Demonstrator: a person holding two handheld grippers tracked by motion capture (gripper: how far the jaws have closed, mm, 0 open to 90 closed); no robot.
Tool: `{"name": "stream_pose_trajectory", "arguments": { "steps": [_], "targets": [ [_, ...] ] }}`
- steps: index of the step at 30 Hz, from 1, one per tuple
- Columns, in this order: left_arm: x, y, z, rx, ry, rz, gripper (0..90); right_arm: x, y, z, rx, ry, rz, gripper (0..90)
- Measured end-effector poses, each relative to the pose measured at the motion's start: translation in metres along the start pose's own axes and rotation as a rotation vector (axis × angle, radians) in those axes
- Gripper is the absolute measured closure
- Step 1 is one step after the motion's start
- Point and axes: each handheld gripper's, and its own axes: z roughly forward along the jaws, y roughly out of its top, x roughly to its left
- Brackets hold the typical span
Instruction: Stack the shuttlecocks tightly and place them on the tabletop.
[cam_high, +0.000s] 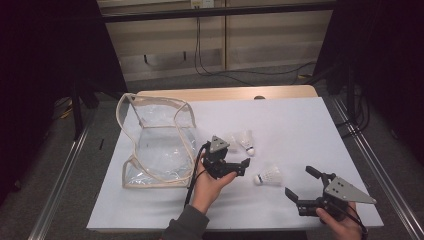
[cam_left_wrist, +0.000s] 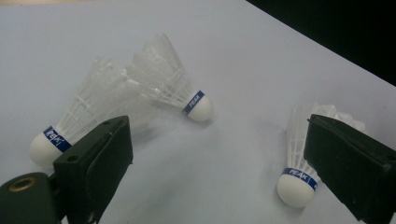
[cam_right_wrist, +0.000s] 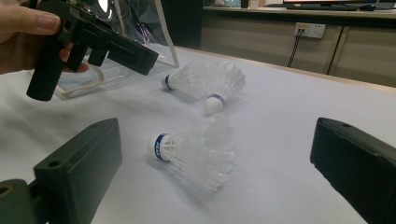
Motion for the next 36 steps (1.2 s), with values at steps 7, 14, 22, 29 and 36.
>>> {"name": "stream_pose_trajectory", "arguments": {
  "steps": [7,14,22,29,36],
  "targets": [
    [-0.001,-0.007,-0.002,0.008,-0.016,0.004,8.0,0.001,0.0,0.0,0.0,0.002,0.004,1.7],
    [-0.004,-0.012,-0.005,0.018,-0.033,0.017,7.9,0.001,0.0,0.0,0.0,0.002,0.003,1.7],
    [-0.008,-0.015,-0.007,0.018,-0.062,0.034,7.3,0.001,0.0,0.0,0.0,0.003,0.005,1.7],
    [-0.012,-0.02,-0.011,0.027,-0.087,0.059,6.5,0.001,0.0,0.0,-0.002,0.002,0.003,1.7],
    [-0.015,-0.022,-0.014,0.027,-0.11,0.064,6.4,0.001,0.0,0.0,-0.003,0.003,0.003,1.7]
  ]
}}
